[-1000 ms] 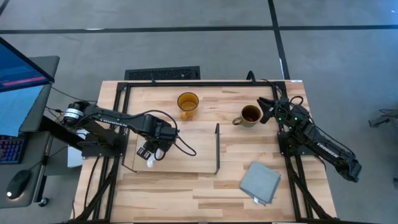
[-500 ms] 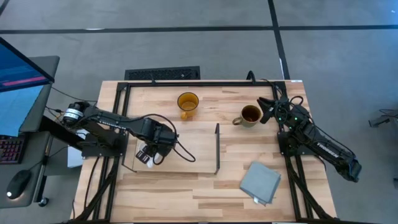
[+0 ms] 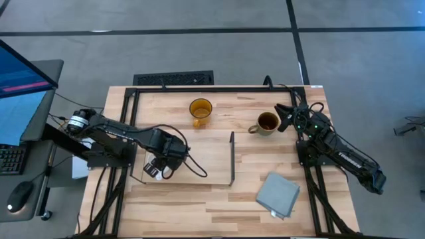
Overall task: Stack small to large cups/mugs on shelf
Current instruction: Put the white mug on the shelf, then put the yellow mug on the shelf
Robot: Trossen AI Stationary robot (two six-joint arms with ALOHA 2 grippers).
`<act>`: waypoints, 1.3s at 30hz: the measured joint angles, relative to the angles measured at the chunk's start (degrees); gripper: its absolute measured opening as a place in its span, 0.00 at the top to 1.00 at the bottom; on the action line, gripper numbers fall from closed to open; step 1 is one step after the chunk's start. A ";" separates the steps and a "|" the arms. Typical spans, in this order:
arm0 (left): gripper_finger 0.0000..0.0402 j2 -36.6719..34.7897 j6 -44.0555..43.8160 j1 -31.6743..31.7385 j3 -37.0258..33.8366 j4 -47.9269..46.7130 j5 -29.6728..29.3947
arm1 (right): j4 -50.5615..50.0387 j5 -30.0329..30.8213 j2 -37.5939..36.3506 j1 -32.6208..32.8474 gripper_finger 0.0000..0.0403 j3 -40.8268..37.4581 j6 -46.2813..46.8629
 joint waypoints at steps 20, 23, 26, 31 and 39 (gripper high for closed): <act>0.58 -0.08 -2.07 0.00 1.55 -2.44 -1.53 | 0.00 0.00 0.00 0.01 0.72 -0.01 0.04; 0.58 -0.09 -2.24 0.10 3.51 -3.48 -1.60 | 0.00 0.00 0.00 0.01 0.72 -0.01 0.02; 0.58 -0.10 -2.26 0.13 5.56 -4.29 -1.66 | 0.00 0.00 0.00 0.01 0.72 0.00 0.04; 0.58 -0.11 -3.21 0.69 7.96 -13.63 -1.87 | 0.00 0.00 0.01 0.01 0.72 0.00 0.04; 0.58 -2.55 -7.80 1.77 11.64 -19.96 -2.06 | -0.02 -0.02 -0.01 0.01 0.72 0.00 0.04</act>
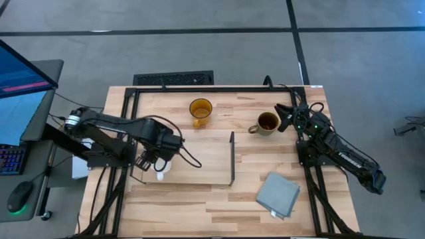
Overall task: Stack small to large cups/mugs on shelf
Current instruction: Put the yellow mug on the shelf
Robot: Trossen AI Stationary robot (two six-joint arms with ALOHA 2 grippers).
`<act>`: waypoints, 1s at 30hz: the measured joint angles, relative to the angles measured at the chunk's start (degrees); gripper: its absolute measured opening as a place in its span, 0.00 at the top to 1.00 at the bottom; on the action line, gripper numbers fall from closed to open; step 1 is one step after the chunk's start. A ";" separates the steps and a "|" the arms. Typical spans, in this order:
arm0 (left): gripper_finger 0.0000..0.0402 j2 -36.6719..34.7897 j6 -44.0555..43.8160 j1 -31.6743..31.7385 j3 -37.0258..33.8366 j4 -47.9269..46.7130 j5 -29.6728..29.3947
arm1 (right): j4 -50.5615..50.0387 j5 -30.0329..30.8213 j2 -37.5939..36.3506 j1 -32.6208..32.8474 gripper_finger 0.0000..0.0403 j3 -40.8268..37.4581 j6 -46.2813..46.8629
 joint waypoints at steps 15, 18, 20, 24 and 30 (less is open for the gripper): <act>0.58 -21.79 -22.02 1.64 9.89 26.32 -23.02 | 0.92 -0.56 0.00 0.00 0.72 -0.02 1.89; 0.58 -26.27 -22.53 1.64 9.89 31.63 -24.51 | 4.29 -1.72 0.00 0.00 0.72 -0.02 5.20; 0.58 -28.43 -22.60 1.64 9.89 34.27 -26.47 | 6.01 -2.54 0.00 0.00 0.72 -0.02 5.39; 0.58 -31.53 -21.05 1.64 7.35 39.35 -33.17 | 7.26 -2.80 0.00 0.00 0.72 -0.02 5.42; 0.58 -34.11 -18.94 2.89 -1.13 42.49 -42.29 | 7.19 -2.80 0.00 0.00 0.72 -0.02 5.43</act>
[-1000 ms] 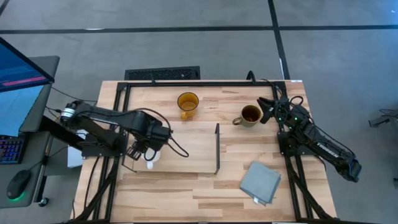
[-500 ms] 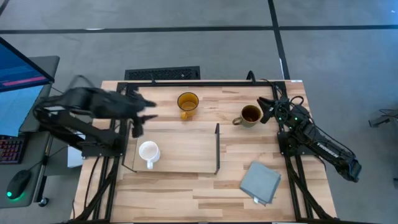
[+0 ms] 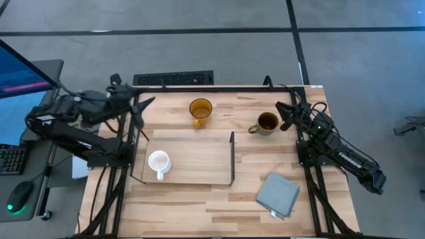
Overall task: Stack small to large cups/mugs on shelf
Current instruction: Put the yellow mug on the shelf
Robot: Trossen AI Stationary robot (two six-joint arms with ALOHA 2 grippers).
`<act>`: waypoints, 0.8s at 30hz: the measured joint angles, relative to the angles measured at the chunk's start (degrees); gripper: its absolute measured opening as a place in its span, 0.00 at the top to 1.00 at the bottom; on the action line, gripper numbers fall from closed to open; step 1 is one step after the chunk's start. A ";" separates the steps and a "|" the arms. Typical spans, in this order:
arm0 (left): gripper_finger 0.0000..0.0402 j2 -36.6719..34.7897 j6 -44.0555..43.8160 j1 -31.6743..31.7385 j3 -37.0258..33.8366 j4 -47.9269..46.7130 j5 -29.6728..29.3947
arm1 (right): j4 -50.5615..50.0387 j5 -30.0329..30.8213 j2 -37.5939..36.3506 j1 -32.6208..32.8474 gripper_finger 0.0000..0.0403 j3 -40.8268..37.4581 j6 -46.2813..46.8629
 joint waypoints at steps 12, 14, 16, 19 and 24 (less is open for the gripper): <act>0.58 5.19 6.84 21.69 -13.85 17.46 21.70 | -0.02 0.04 0.00 0.00 0.72 0.00 3.50; 0.58 7.19 8.54 26.83 -13.88 20.05 30.12 | -0.09 0.00 0.00 0.00 0.72 0.00 4.10; 0.58 9.20 9.54 31.60 -13.88 21.37 35.15 | -0.42 -0.12 0.00 0.00 0.72 0.00 4.90; 0.58 12.59 11.01 37.99 -13.88 22.08 41.44 | -1.26 -0.19 0.00 0.07 0.72 0.00 5.70; 0.58 20.05 12.02 45.56 -13.88 23.99 56.67 | -3.84 -0.20 0.00 0.80 0.72 0.00 5.67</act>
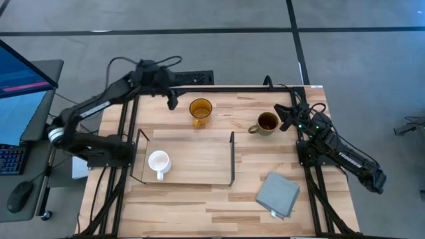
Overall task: Stack small to large cups/mugs on shelf
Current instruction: Put the yellow mug on the shelf
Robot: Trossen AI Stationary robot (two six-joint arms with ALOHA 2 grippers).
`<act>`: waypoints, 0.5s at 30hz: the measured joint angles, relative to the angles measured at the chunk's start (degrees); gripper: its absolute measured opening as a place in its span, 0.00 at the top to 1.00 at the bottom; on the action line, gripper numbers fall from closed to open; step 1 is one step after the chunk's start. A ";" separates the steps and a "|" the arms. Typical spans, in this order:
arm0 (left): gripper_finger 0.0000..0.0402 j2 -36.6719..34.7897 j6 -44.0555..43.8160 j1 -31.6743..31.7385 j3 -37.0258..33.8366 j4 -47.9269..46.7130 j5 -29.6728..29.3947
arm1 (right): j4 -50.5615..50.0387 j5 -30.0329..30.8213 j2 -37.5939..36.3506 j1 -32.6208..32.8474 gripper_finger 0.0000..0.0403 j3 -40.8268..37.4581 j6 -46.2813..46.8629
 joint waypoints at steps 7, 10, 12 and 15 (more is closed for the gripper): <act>0.58 13.54 6.08 0.82 7.70 -4.28 5.55 | -2.89 0.00 0.02 1.65 0.72 0.00 -0.03; 0.58 19.29 9.65 0.16 13.53 -10.65 5.16 | -2.89 0.00 0.00 2.39 0.72 0.00 -0.06; 0.58 22.95 11.59 -0.16 17.85 -14.57 4.22 | -2.89 0.00 0.01 2.81 0.72 0.00 -0.09; 0.58 28.21 13.80 -0.44 23.82 -20.47 1.88 | -2.89 0.00 0.00 3.52 0.72 0.00 -0.11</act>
